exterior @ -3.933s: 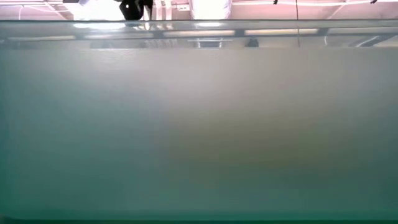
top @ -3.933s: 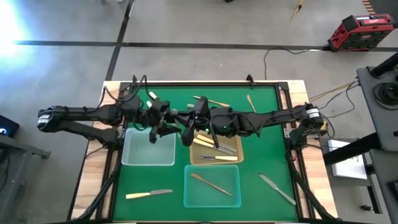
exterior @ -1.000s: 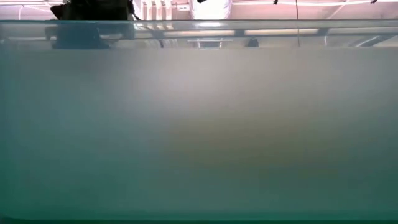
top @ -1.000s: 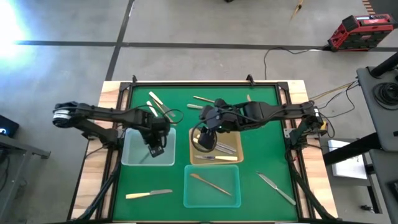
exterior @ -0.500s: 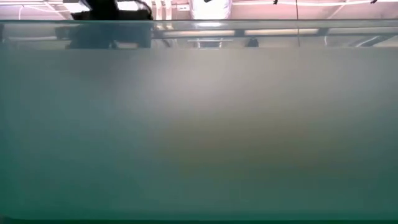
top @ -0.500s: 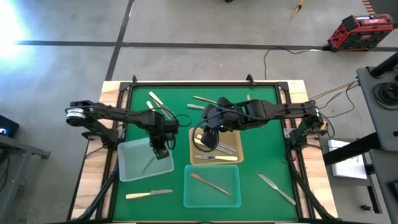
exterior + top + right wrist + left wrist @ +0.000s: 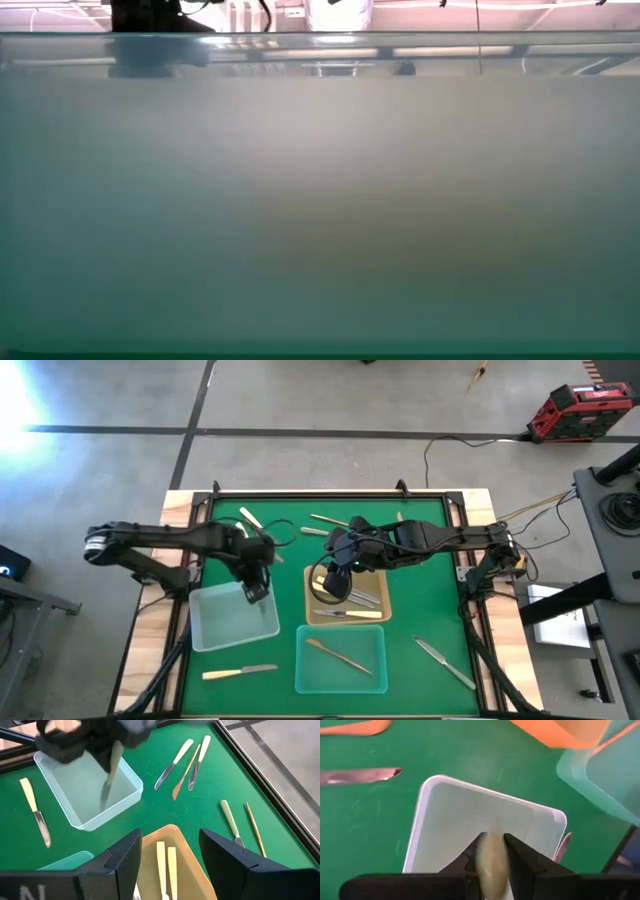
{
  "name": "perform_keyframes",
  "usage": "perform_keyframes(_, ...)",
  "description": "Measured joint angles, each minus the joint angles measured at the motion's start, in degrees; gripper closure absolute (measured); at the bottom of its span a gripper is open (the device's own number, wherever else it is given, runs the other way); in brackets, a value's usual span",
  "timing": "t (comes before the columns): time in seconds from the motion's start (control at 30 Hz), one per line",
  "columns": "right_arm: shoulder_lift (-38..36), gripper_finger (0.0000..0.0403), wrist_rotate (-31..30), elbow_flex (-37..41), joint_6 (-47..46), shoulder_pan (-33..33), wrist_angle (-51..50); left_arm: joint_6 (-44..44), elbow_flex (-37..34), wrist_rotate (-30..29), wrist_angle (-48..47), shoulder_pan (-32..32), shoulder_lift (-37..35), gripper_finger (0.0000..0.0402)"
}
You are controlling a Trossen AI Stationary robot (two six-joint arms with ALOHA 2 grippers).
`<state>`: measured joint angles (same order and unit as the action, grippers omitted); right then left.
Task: Sort silverware by color (type)
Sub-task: Put the green table knife into the white bin, then put the yellow table knife into the orange bin
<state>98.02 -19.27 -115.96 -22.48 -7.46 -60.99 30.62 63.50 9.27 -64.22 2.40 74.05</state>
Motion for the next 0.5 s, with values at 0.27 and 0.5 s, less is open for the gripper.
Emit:
perform_keyframes(0.27,0.02,0.0213,-0.02,0.00,-0.02,0.00,0.00,6.53,-5.36,1.50,0.07,-0.35,-7.00,0.0293)
perform_keyframes(0.5,0.02,0.0213,-0.01,0.02,-0.02,0.00,0.00,9.74,-7.49,4.99,-1.70,-4.17,-7.77,0.0209)
